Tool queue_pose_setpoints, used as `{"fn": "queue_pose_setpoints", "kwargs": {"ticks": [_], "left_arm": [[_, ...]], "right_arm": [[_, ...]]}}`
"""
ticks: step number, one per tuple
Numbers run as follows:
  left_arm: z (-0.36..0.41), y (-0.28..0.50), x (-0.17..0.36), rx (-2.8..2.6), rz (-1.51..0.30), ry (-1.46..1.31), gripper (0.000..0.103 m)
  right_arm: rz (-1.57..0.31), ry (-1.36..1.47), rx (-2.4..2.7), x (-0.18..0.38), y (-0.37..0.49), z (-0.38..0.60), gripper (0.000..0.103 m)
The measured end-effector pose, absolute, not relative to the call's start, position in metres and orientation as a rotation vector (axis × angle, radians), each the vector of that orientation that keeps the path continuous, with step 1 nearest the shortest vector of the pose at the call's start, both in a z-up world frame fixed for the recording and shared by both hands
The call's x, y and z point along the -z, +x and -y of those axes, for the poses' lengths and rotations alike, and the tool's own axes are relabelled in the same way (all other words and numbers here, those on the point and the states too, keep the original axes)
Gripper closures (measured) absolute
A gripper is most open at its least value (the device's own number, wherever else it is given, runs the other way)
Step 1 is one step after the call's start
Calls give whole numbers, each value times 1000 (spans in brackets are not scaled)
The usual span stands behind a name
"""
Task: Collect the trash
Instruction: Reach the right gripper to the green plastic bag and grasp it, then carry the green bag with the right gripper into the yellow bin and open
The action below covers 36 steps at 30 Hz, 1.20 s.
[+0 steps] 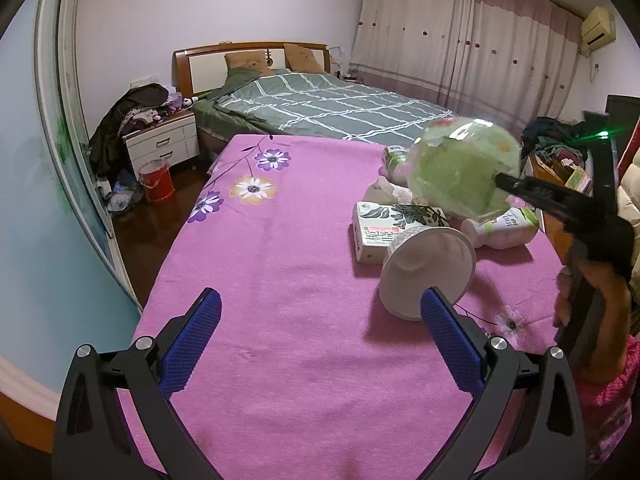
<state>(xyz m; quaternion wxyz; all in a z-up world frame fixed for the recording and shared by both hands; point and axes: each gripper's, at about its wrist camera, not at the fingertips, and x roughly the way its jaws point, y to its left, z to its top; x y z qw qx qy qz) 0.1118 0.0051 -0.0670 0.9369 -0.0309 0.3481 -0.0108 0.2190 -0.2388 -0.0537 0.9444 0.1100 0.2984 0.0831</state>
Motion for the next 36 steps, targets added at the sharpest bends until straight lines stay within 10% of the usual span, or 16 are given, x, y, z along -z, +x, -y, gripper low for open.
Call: {"fn": "queue_pose_setpoints", "kwargs": {"ticks": [36], "left_arm": [[75, 103, 55, 137, -701, 45, 5]], "right_arm": [[-617, 413, 385, 100, 61, 503, 95]]}}
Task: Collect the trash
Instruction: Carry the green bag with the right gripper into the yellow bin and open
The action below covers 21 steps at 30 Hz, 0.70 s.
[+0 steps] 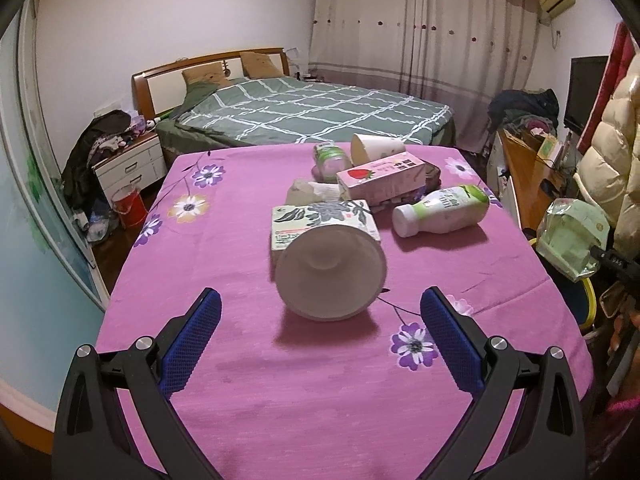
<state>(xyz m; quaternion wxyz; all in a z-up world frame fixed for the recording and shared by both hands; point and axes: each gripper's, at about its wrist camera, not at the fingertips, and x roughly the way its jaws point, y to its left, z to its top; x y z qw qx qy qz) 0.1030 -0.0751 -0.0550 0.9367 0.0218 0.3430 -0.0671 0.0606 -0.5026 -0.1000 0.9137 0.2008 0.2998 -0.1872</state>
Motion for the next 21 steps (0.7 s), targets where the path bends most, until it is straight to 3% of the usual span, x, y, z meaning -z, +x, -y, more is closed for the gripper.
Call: {"fn": "queue_pose_setpoints", "kwargs": {"ticks": [4, 6, 8, 16, 18, 21], "left_arm": [[80, 103, 55, 143, -701, 52, 5], [80, 103, 55, 145, -702, 54, 5], [81, 104, 55, 145, -705, 55, 5], [78, 107, 62, 142, -725, 44, 5], [77, 108, 65, 139, -730, 46, 5], [76, 111, 68, 130, -734, 51, 5]], "right_arm": [[-634, 423, 398, 106, 63, 505, 90], [-633, 430, 404, 108, 63, 507, 80], [-628, 432, 408, 107, 63, 508, 76], [-563, 402, 343, 90, 72, 479, 73], [-541, 379, 308, 84, 78, 462, 66], [-532, 327, 267, 81, 88, 435, 65]]}}
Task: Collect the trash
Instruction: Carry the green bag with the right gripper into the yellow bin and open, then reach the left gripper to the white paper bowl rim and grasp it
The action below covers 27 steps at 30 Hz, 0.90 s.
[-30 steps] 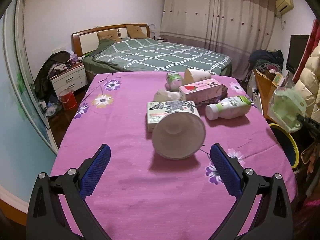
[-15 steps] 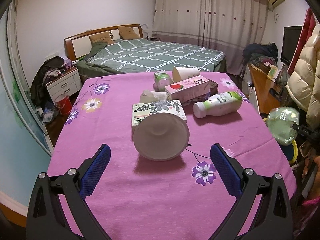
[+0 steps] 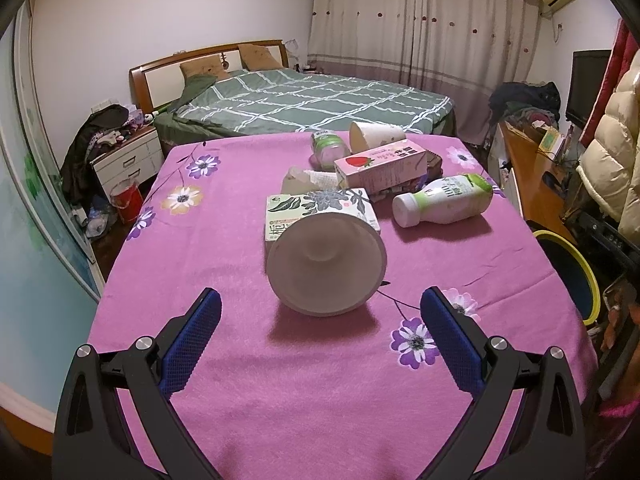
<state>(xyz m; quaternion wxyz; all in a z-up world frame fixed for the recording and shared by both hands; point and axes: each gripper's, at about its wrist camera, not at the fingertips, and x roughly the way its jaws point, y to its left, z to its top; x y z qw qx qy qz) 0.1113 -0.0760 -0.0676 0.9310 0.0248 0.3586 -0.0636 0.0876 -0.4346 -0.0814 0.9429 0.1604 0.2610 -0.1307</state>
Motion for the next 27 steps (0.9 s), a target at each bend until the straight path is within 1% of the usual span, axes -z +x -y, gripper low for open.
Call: {"fn": "queue_pose_setpoints", "kwargs": {"ticks": [5, 9, 27], "left_arm": [[73, 125, 72, 96, -732, 64, 5], [73, 143, 77, 85, -746, 82, 5], [81, 250, 71, 44, -735, 169, 5]], "right_arm": [[-544, 246, 219, 86, 105, 394, 65], [-564, 226, 217, 93, 112, 385, 65], [-623, 286, 221, 106, 122, 398, 65]]}}
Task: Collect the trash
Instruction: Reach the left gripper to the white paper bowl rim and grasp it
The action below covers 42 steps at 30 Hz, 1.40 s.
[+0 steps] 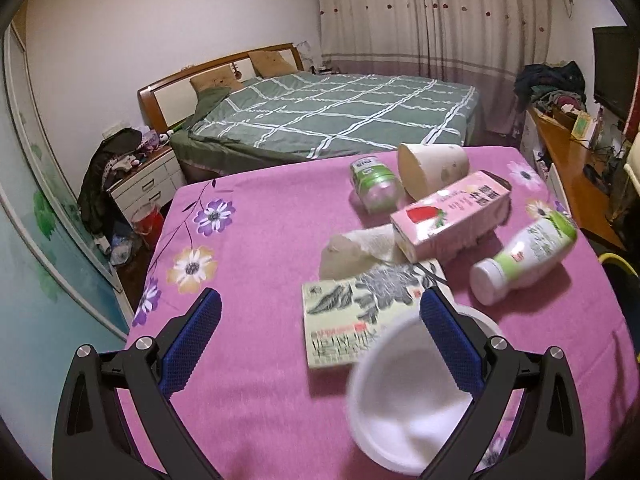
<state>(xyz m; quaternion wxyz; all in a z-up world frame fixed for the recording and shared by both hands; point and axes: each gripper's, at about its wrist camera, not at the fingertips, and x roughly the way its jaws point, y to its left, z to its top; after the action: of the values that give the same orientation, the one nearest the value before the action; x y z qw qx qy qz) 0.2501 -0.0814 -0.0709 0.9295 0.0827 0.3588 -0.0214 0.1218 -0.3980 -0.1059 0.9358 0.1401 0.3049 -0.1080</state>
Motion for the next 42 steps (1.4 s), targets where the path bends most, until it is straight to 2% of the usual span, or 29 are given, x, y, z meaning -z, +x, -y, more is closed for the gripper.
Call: {"fn": "queue_pose_setpoints", "kwargs": {"ticks": [6, 15, 20, 27, 38, 42], "left_arm": [[83, 249, 97, 92, -833, 147, 5], [83, 180, 82, 257, -754, 64, 5], [107, 160, 97, 305, -832, 113, 5], [119, 179, 128, 232, -929, 138, 5], [124, 203, 134, 161, -903, 114, 5], [123, 206, 132, 153, -896, 103, 15]], "right_arm": [[-632, 302, 216, 108, 122, 400, 65], [-637, 310, 214, 109, 122, 402, 65], [-632, 313, 216, 109, 121, 401, 65], [-624, 316, 215, 108, 121, 402, 64], [-636, 364, 198, 111, 121, 409, 63], [-638, 369, 195, 111, 121, 410, 63]]}}
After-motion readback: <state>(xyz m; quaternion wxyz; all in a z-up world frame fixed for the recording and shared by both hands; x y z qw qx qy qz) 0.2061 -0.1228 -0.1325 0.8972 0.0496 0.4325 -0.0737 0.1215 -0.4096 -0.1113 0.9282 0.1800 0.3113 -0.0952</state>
